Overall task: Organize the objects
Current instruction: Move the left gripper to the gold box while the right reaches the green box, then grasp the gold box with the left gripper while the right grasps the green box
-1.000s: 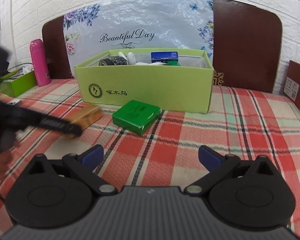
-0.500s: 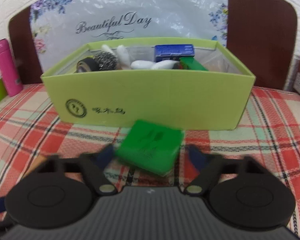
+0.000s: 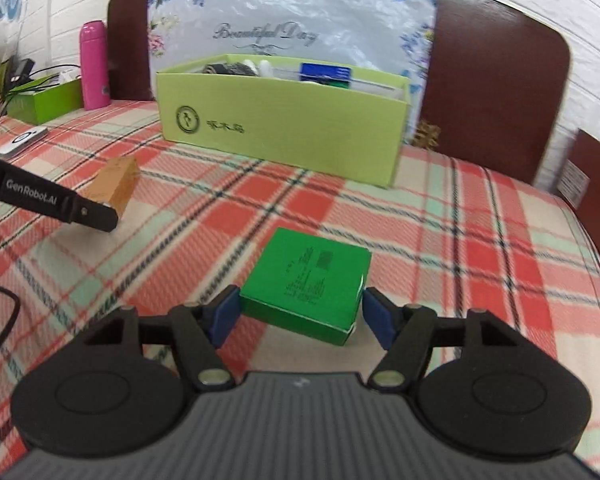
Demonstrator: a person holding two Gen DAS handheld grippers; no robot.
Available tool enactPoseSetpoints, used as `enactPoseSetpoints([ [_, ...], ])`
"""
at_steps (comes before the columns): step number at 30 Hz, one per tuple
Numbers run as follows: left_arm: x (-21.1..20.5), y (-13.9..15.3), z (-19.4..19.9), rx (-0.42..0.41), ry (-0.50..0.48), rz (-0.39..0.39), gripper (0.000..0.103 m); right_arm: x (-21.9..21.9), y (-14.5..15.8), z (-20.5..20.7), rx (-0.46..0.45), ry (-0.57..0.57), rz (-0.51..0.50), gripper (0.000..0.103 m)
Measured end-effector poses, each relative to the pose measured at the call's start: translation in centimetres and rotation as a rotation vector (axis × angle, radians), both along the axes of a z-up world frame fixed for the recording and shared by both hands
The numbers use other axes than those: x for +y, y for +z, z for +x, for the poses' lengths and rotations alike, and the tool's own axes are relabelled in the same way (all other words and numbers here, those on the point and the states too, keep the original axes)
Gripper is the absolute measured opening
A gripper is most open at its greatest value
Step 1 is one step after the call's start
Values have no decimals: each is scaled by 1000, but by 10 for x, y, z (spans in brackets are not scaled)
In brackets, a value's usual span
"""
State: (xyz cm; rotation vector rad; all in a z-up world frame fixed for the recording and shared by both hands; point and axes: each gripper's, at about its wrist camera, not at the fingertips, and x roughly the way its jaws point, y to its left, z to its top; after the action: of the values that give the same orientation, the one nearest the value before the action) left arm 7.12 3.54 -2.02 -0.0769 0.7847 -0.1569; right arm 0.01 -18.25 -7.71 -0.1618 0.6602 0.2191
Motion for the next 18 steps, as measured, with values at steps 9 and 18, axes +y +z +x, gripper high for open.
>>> enactPoseSetpoints([
  [9, 6, 2, 26, 52, 137, -70, 67, 10, 4, 13, 34, -81, 55, 85],
  [18, 14, 9, 28, 49, 194, -223, 77, 10, -2, 12, 72, -120, 66, 86],
])
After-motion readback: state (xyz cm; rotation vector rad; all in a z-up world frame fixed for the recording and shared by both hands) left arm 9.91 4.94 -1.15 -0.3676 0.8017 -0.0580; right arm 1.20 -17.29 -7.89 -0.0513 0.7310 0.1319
